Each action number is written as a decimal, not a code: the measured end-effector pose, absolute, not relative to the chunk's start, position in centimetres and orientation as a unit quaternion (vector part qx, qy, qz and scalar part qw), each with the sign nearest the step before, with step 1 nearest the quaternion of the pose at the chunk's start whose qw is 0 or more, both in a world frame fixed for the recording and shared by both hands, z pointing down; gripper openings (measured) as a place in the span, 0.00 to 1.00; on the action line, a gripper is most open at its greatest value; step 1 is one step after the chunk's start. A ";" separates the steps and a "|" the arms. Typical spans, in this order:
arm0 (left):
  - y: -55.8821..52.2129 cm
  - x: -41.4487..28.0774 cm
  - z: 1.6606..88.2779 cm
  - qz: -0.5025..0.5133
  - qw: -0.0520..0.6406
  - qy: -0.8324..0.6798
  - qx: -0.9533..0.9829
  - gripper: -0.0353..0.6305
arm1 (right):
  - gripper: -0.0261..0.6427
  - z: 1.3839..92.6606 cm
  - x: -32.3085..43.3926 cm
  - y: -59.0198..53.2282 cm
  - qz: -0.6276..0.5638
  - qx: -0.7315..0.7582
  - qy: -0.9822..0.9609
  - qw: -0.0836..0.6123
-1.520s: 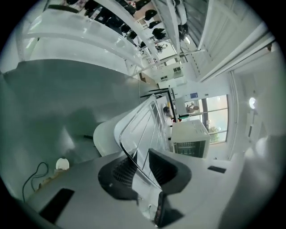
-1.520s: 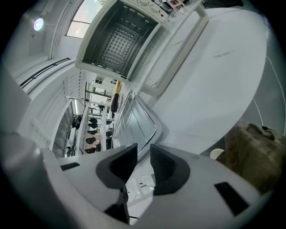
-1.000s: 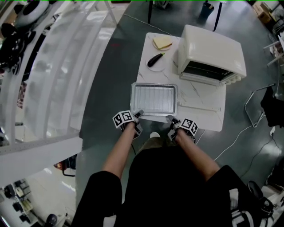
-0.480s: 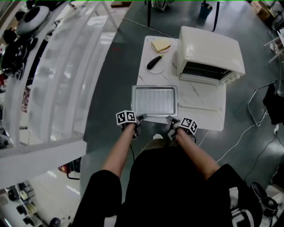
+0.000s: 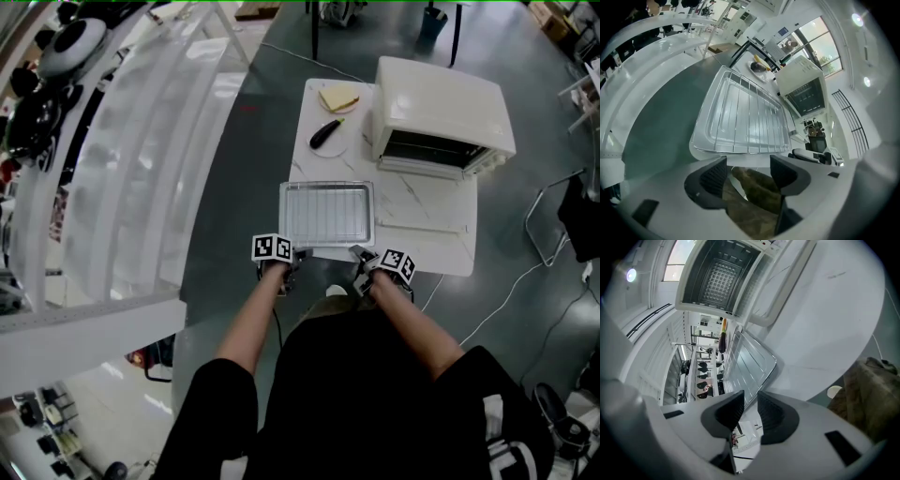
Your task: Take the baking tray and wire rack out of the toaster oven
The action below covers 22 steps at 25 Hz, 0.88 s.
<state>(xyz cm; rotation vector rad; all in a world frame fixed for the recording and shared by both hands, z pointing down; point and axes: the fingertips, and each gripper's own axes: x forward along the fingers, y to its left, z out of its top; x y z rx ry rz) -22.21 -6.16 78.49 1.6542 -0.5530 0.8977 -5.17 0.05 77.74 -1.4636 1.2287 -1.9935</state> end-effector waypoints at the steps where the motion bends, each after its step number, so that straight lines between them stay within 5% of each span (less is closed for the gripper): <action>1: -6.2 -22.2 78.4 0.377 0.556 -0.236 0.702 0.47 | 0.19 77.7 -5.2 0.1 -0.709 -0.519 0.438 0.189; 10: -6.1 -22.0 74.9 0.271 0.568 -0.265 0.730 0.47 | 0.20 72.5 -3.0 0.3 -0.634 -0.550 0.522 0.153; 16: -5.1 -20.9 65.6 0.128 0.477 -0.295 0.818 0.46 | 0.19 62.9 2.8 2.8 -0.509 -0.598 0.610 0.104; 22: -1.3 -16.5 53.9 -0.057 0.402 -0.311 0.859 0.30 | 0.10 54.4 13.2 8.9 -0.369 -0.678 0.635 0.031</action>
